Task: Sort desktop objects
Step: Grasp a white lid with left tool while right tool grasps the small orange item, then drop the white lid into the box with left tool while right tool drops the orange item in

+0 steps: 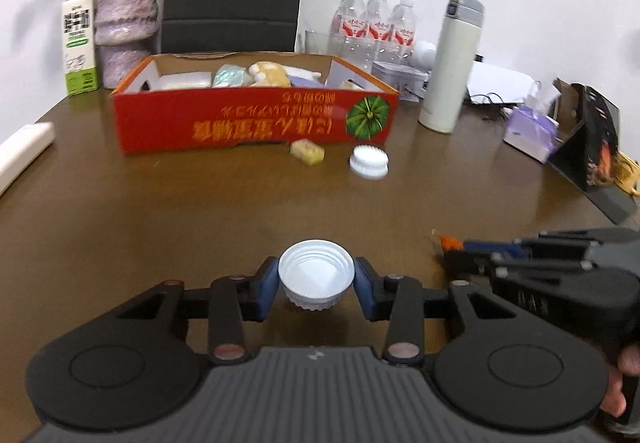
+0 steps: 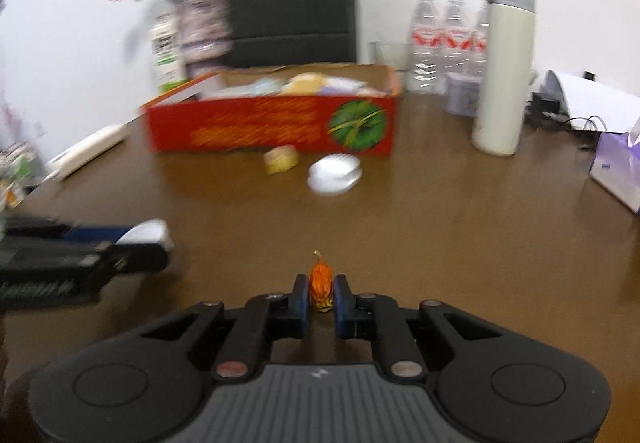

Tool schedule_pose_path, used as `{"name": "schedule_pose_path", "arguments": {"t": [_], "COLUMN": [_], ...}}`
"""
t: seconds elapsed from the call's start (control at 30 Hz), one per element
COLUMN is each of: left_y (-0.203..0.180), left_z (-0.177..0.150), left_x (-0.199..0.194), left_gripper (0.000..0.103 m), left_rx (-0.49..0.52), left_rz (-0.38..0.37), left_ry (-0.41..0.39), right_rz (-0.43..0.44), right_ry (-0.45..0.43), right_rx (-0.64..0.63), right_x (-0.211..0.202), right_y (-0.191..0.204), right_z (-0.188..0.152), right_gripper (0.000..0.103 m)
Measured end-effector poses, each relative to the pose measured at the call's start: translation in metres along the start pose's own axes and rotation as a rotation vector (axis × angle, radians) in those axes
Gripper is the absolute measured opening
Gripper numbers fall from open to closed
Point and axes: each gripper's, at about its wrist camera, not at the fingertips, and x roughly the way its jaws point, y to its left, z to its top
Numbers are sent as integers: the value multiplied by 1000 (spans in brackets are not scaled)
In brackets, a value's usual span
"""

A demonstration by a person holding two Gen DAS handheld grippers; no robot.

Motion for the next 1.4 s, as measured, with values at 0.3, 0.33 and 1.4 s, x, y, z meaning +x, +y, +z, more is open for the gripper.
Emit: {"name": "schedule_pose_path", "arguments": {"t": [0.3, 0.33, 1.4], "left_y": [7, 6, 165], "left_z": [-23, -22, 273], "left_x": [-69, -74, 219], "left_gripper": [41, 41, 41], "left_rx": [-28, -25, -132], "left_rz": [23, 20, 61], "left_ry": [-65, -78, 79], "right_rz": [27, 25, -135], "right_ry": [-89, -104, 91], "right_rx": [-138, -140, 118], "right_x": [-77, -81, 245], "right_y": [56, 57, -80], "right_z": [-20, -19, 288], "right_gripper": [12, 12, 15]}}
